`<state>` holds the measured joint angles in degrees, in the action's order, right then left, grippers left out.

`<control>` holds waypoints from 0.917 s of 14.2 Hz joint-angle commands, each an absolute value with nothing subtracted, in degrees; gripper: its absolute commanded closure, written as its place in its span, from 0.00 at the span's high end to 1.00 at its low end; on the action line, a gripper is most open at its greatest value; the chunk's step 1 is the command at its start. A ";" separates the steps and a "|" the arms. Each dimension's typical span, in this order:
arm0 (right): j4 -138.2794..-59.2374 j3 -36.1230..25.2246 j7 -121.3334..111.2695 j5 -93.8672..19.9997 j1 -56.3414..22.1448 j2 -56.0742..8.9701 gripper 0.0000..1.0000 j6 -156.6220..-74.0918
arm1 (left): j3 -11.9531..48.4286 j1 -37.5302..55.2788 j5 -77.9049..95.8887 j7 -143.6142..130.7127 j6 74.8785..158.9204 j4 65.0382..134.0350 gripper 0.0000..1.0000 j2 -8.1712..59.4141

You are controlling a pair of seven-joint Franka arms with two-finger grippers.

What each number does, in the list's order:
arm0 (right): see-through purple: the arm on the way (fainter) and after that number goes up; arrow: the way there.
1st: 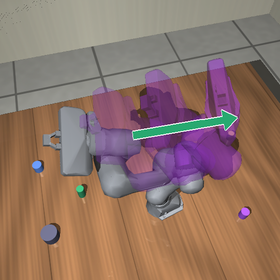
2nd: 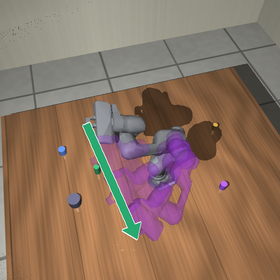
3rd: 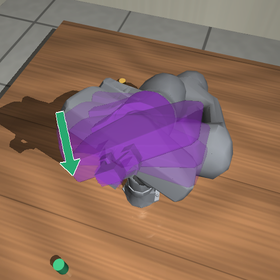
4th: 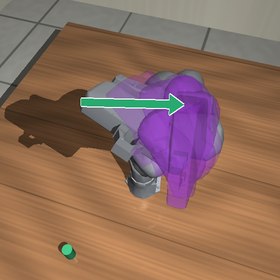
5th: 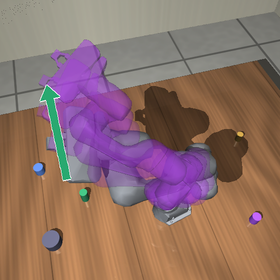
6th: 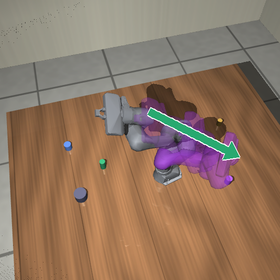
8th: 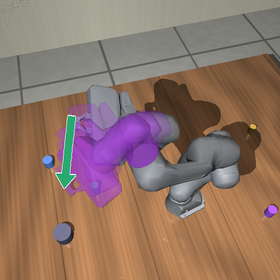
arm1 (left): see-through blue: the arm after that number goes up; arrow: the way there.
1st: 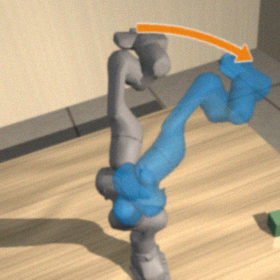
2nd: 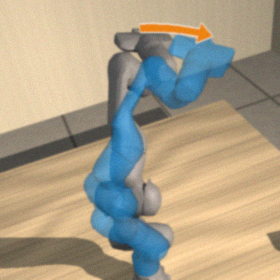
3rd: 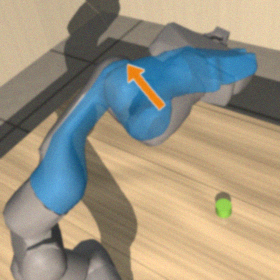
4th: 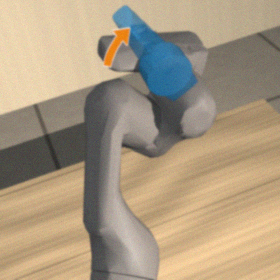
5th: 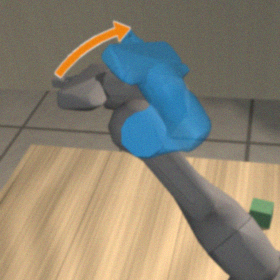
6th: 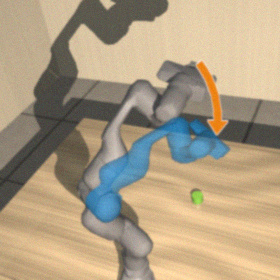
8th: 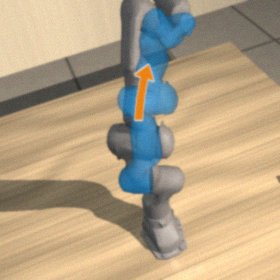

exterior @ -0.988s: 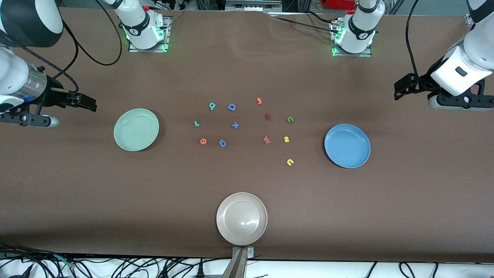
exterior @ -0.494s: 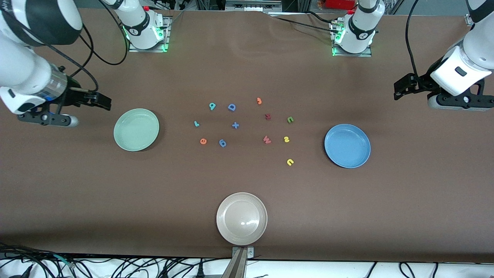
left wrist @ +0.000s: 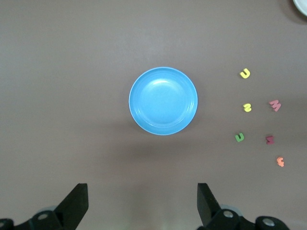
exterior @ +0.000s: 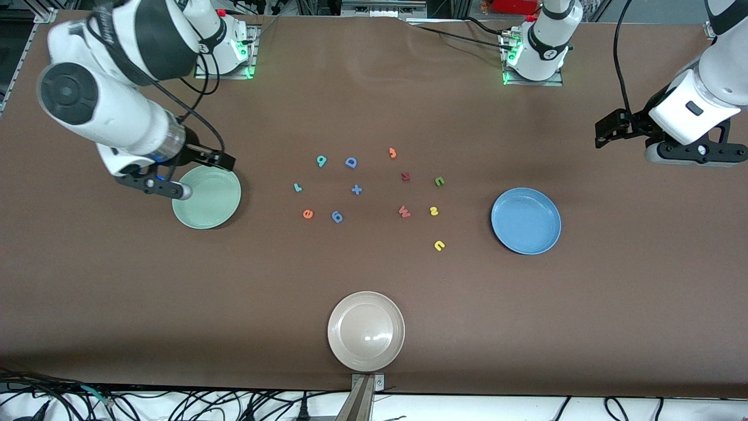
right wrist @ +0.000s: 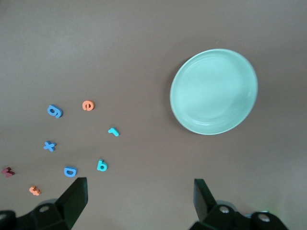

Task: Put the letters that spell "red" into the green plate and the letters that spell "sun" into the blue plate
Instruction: 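Reach the right gripper to cyan letters while the left gripper reaches yellow letters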

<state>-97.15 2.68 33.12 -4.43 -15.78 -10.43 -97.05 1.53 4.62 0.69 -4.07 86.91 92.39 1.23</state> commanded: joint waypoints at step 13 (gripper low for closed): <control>-122.08 17.05 56.50 -6.59 -17.05 -18.44 0.98 -130.33 | 4.04 12.04 6.50 -6.24 101.32 90.79 1.00 22.83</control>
